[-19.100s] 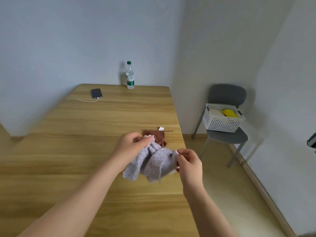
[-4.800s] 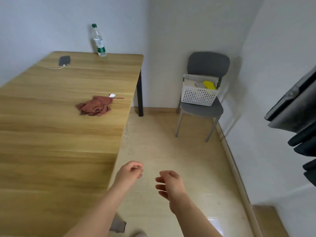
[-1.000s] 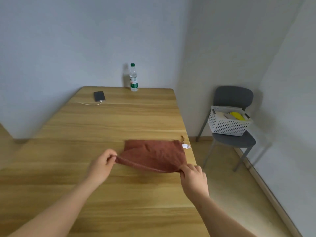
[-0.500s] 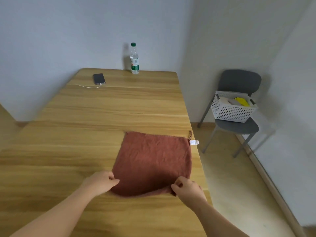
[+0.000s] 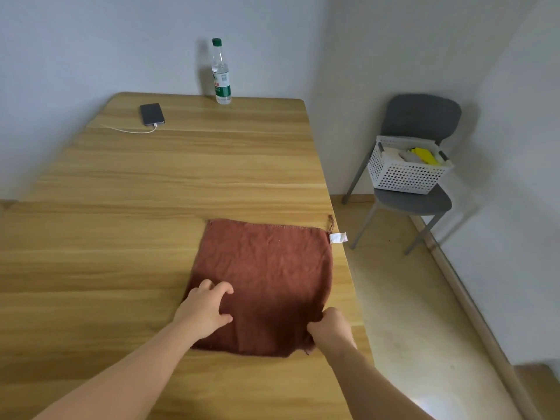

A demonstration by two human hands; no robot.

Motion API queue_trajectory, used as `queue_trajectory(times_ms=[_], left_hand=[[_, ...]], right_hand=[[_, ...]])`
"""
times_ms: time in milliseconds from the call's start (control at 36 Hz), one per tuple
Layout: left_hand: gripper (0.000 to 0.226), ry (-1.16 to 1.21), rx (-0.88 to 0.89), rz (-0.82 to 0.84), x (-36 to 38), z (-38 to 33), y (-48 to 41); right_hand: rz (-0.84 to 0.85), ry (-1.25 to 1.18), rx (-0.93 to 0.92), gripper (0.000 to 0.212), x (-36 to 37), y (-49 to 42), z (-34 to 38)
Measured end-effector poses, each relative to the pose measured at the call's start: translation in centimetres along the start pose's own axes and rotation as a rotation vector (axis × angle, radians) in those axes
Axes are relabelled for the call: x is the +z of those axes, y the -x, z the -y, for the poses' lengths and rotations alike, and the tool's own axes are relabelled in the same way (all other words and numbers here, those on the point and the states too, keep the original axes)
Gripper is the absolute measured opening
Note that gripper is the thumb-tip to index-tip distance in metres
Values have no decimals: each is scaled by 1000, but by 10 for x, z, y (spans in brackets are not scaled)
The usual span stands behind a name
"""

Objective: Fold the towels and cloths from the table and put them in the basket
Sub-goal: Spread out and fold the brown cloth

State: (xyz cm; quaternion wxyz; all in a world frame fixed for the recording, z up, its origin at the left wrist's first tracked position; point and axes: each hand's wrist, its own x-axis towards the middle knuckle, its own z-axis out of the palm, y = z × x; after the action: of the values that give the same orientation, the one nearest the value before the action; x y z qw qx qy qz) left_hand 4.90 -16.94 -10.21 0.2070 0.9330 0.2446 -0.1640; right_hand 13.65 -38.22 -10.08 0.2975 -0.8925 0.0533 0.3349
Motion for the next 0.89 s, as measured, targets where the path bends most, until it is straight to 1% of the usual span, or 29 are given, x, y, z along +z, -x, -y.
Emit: queue_trajectory(times_ms=[83, 111, 194, 278, 333, 444, 500, 528, 583, 694, 833, 889], left_hand=[[46, 3, 3, -8, 2, 2, 2], [46, 2, 4, -16, 3, 3, 3], [46, -7, -4, -37, 6, 0, 6], [47, -39, -13, -51, 7, -3, 9], [47, -66, -19, -58, 8, -5, 12], [49, -102, -32, -63, 11, -7, 14], [49, -109, -37, -60, 11, -8, 15], [49, -113, -39, -60, 11, -8, 15], [49, -121, -41, -61, 12, -8, 16], [50, -133, -37, -68, 12, -9, 17], [52, -165, -24, -71, 15, -6, 19], [53, -171, -18, -82, 17, -5, 21]], right_hand=[[-36, -120, -18, 6, -5, 1, -3], [-53, -172, -30, 5, -7, 2, -4], [-64, -353, -37, 14, -11, 4, -4], [-13, -560, 18, 12, -12, 6, -5], [13, -639, 58, 14, -13, 6, -10], [54, -587, 122, 9, -17, 7, -25], [57, -549, 138, 13, -19, 7, -28], [54, -545, 133, 13, -19, 6, -26], [32, -534, 118, 4, -18, 7, -20], [-36, -460, 68, 2, -17, 10, -8], [-56, -436, 50, 9, -17, 11, -14], [-58, -453, 59, 18, -17, 10, -19]])
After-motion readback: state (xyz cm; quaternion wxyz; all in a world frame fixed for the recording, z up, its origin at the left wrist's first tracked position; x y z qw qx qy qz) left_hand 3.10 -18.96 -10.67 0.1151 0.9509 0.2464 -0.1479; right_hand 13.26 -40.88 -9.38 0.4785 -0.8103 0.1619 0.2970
